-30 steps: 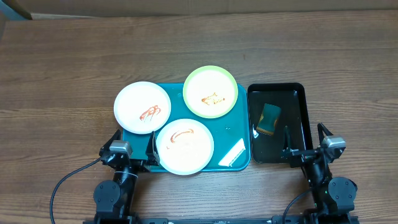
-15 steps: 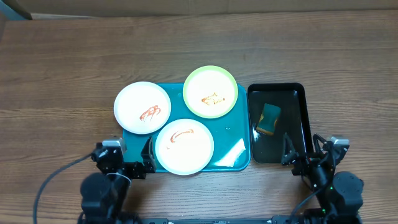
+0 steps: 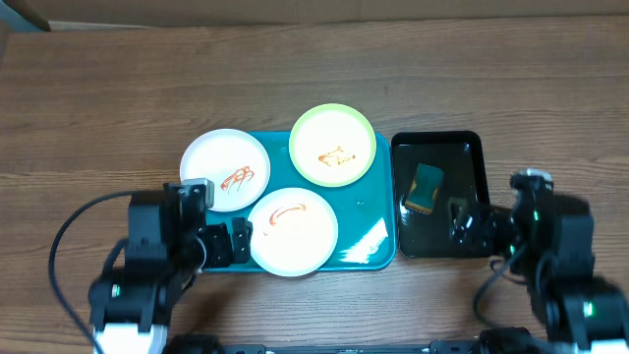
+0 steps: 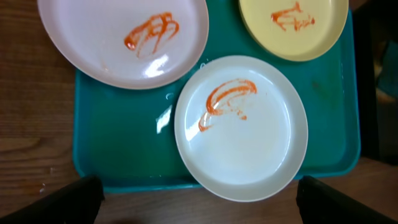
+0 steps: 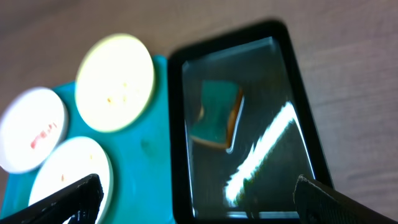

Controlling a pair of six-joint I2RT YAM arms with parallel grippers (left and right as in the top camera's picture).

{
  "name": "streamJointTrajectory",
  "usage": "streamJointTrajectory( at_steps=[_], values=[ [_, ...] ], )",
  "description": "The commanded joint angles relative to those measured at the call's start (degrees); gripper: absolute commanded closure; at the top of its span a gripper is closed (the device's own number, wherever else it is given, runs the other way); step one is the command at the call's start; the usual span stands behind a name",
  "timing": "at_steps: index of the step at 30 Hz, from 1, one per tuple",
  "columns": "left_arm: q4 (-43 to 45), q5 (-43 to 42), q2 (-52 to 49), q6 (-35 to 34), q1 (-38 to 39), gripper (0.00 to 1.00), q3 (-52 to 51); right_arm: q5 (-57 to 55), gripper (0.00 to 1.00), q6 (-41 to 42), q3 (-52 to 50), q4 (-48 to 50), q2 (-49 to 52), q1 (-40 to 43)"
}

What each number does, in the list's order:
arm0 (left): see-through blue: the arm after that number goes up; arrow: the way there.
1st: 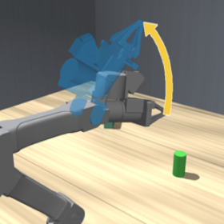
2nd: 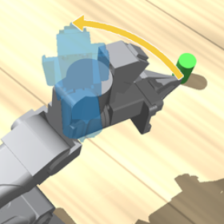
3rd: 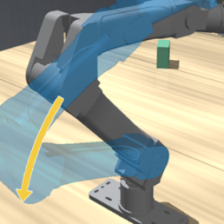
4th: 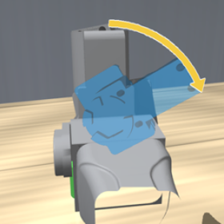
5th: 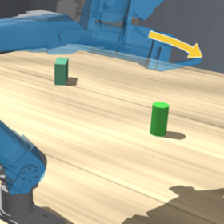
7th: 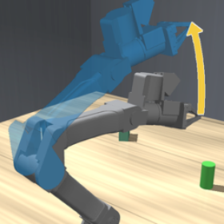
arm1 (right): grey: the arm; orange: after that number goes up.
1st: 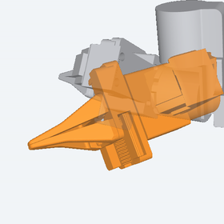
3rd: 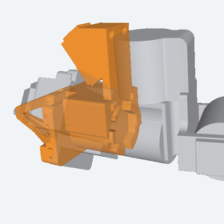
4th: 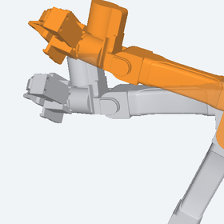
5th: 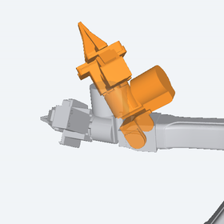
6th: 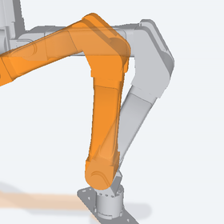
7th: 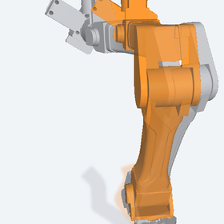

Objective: Clean dirty plates on tray and stack at the side
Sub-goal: 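Grip the rim of the front white plate with the left gripper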

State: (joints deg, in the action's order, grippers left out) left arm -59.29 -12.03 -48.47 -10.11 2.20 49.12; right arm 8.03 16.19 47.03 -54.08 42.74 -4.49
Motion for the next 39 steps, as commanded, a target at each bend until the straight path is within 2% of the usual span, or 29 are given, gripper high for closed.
streamJointTrajectory(
  at_steps=[1, 9, 21, 23, 26, 30, 35, 39],
  values=[
    [-1.4, -5.2, -5.7, 0.7, -0.3, 0.0, 2.0, 0.6, 0.0, -4.3, 6.7, -1.8, 7.7, 0.3],
    [-1.7, -7.1, -18.1, 0.7, -0.3, 0.0, 2.0, 5.4, 0.0, -4.2, 9.3, -2.2, 18.3, 0.3],
    [0.4, -5.4, -37.0, 0.7, 0.5, 0.02, 2.0, 5.4, 0.0, -4.2, 9.3, -2.0, 19.5, 0.3],
    [1.6, -5.4, -39.8, 0.7, 1.3, 0.11, 2.0, 5.4, 0.0, -4.2, 9.3, -2.0, 19.5, 0.3],
    [3.5, -5.3, -42.1, 0.7, 3.0, 0.18, 2.0, 5.4, 0.0, -4.2, 9.3, -1.9, 19.5, 0.3],
    [6.4, -5.3, -44.1, 0.7, 5.3, 0.52, 2.0, 5.4, 0.0, -4.2, 9.3, -2.1, 19.5, 0.3],
    [7.1, -2.3, -46.1, -0.4, 7.3, 0.62, 2.0, 5.4, 0.0, -4.2, 9.3, -2.1, 19.5, 0.3],
    [7.1, -1.9, -47.5, -0.6, 7.9, 0.78, 2.0, 5.4, 0.0, -4.2, 9.3, -2.0, 19.5, 0.3]
  ],
)
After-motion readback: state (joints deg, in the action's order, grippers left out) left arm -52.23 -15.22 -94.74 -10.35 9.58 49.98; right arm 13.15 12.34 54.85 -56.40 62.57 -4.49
